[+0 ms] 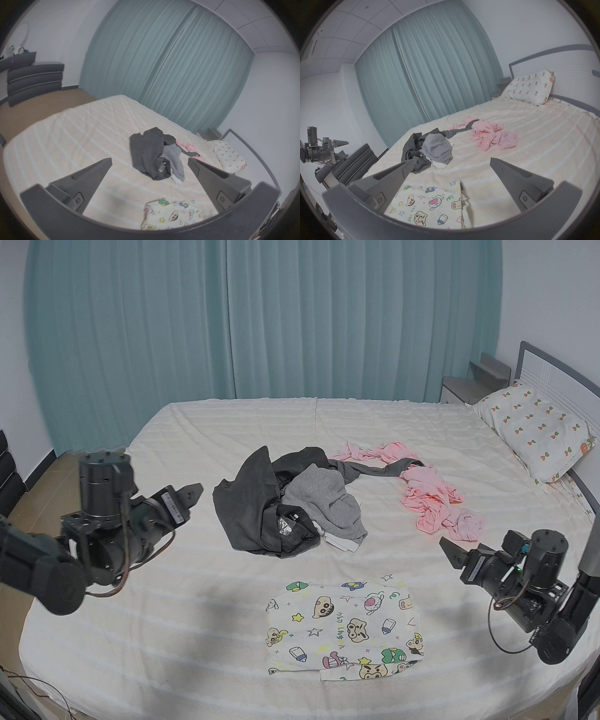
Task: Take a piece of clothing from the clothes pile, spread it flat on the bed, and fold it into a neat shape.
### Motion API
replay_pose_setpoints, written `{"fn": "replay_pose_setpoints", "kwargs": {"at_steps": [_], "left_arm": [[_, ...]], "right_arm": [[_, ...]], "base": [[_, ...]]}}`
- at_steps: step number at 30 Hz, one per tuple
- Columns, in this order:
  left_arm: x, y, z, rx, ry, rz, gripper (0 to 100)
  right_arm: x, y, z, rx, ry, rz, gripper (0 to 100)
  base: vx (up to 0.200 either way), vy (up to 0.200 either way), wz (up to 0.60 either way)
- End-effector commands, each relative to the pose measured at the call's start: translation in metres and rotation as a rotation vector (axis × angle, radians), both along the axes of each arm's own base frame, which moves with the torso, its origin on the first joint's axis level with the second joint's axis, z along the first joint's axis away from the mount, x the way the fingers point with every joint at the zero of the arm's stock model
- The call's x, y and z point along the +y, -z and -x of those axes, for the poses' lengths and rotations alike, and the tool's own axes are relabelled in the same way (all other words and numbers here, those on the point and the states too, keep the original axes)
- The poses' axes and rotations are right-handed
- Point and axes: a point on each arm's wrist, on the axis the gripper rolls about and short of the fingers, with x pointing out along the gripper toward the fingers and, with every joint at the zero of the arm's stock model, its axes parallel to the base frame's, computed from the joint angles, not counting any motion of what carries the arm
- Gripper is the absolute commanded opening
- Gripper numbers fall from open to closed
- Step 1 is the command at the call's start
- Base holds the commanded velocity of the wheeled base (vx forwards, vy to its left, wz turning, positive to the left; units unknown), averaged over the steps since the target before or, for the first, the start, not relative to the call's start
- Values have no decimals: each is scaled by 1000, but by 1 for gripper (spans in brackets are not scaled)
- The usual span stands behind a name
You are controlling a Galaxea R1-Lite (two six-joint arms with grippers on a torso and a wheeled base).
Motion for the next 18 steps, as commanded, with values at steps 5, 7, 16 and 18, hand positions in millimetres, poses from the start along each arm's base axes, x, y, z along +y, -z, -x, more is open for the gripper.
{"fn": "replay_pose_setpoints", "kwargs": {"at_steps": [5, 7, 16, 18], "left_arm": [[53, -33, 129, 32, -119, -83, 100], [60, -34, 145, 40, -123, -86, 100], [88, -30, 213, 28, -187, -85, 100], [91, -29, 221, 27, -217, -90, 100]], "right_arm": [[-30, -54, 83, -177, 103, 33, 100], [-35, -58, 97, -175, 101, 62, 100], [-61, -56, 160, -118, 169, 163, 100], [-67, -52, 168, -97, 236, 180, 100]], "base": [[0, 0, 0], [0, 0, 0], [0, 0, 0], [0, 0, 0]]}}
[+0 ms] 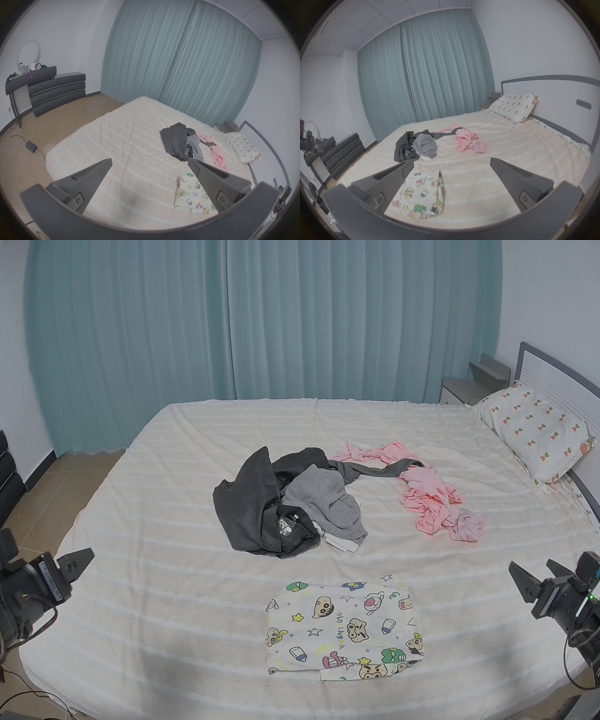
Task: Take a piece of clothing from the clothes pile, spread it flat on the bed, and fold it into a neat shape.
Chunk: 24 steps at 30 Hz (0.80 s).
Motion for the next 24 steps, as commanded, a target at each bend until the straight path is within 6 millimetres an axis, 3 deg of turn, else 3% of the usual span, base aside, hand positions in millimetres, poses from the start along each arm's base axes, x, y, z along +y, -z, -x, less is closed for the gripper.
{"fn": "replay_pose_setpoints", "kwargs": {"at_steps": [1, 7, 15, 20, 24], "left_arm": [[27, 1, 66, -100, -97, 5, 100], [31, 9, 83, -59, -113, -31, 100], [37, 22, 113, -61, -127, -150, 100], [39, 37, 134, -81, -136, -240, 100], [37, 51, 146, -109, -162, -323, 100]], "right_arm": [[-26, -7, 55, -130, 166, 17, 100], [-35, -1, 72, -150, 303, 73, 100], [-38, 7, 104, -203, 391, 311, 100], [-30, 23, 125, -265, 254, 401, 100], [-30, 32, 123, -224, 197, 385, 100]], "base": [[0, 0, 0], [0, 0, 0], [0, 0, 0], [0, 0, 0], [0, 0, 0]]}}
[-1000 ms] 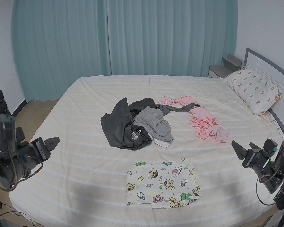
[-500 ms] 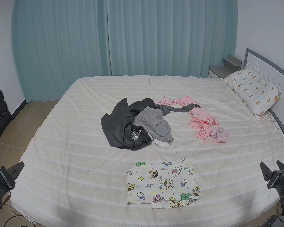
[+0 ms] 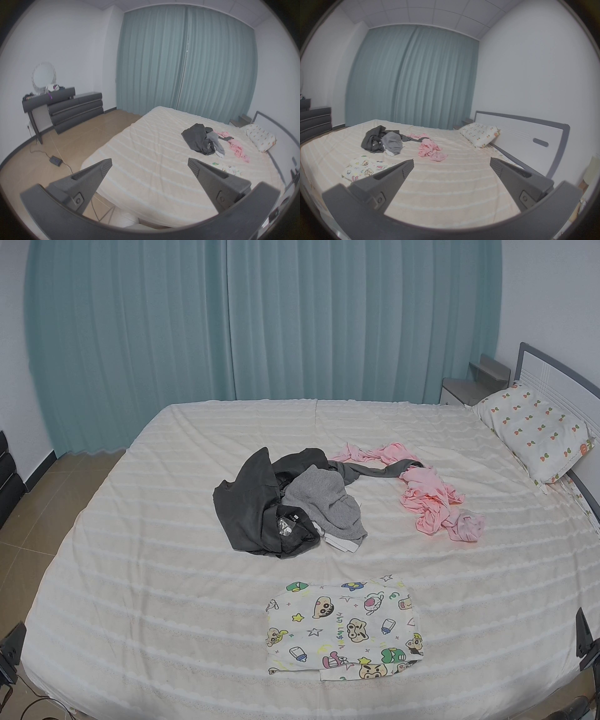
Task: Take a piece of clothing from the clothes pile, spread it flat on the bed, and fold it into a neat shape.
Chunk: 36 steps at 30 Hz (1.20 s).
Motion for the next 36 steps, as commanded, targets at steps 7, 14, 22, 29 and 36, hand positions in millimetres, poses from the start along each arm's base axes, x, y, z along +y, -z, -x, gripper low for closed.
{"fn": "replay_pose_setpoints", "kwargs": {"at_steps": [7, 14, 22, 29, 36], "left_arm": [[-8, 25, 38, -171, -160, -111, 100], [-6, 46, 18, -191, -155, -135, 100], [-6, 78, -8, -334, -88, -227, 100], [-13, 84, -10, -308, 263, -183, 100], [-18, 85, -10, -308, 460, -157, 100]], "right_arm": [[8, 20, 12, 12, -232, -13, 100], [11, 21, 12, 21, -337, -66, 100], [11, 22, 12, 21, -335, -235, 100], [8, 22, 12, 15, -220, -226, 100], [9, 22, 12, 53, -233, 71, 100]], "base": [[0, 0, 0], [0, 0, 0], [0, 0, 0], [0, 0, 0], [0, 0, 0]]}}
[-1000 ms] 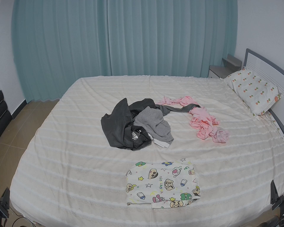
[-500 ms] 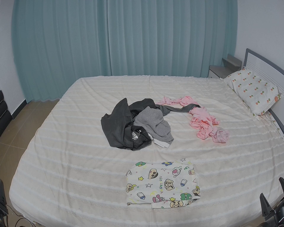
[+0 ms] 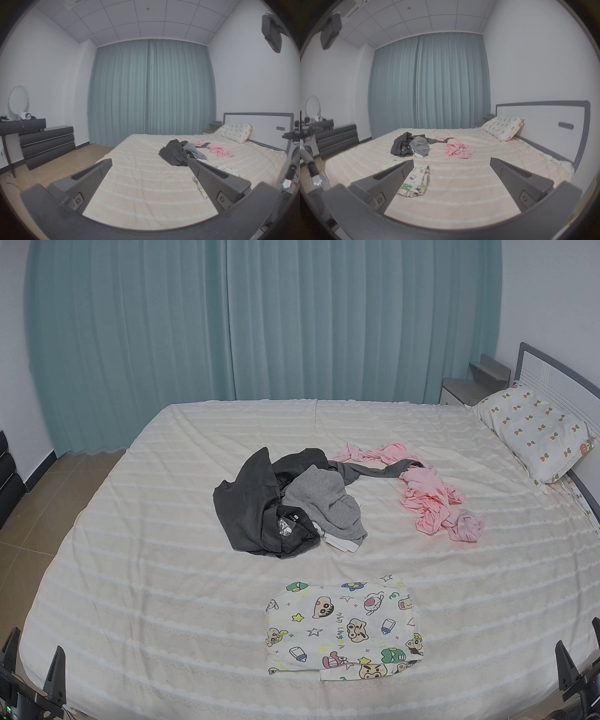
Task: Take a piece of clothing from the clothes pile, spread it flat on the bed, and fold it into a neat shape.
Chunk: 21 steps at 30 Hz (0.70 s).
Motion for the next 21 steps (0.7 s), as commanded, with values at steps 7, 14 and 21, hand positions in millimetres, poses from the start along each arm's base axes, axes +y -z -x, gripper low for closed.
{"fn": "replay_pose_setpoints", "kwargs": {"at_steps": [7, 14, 21], "left_arm": [[-4, 7, -2, 63, 274, -8, 100], [-4, 10, 6, -34, 262, -33, 100], [2, 16, 5, 35, -1, -12, 100]], "right_arm": [[2, 3, 2, 69, -118, 186, 100], [3, 2, 2, 66, -155, 104, 100], [0, 2, -1, 9, -13, -23, 100]], "base": [[0, 0, 0], [0, 0, 0], [0, 0, 0]]}}
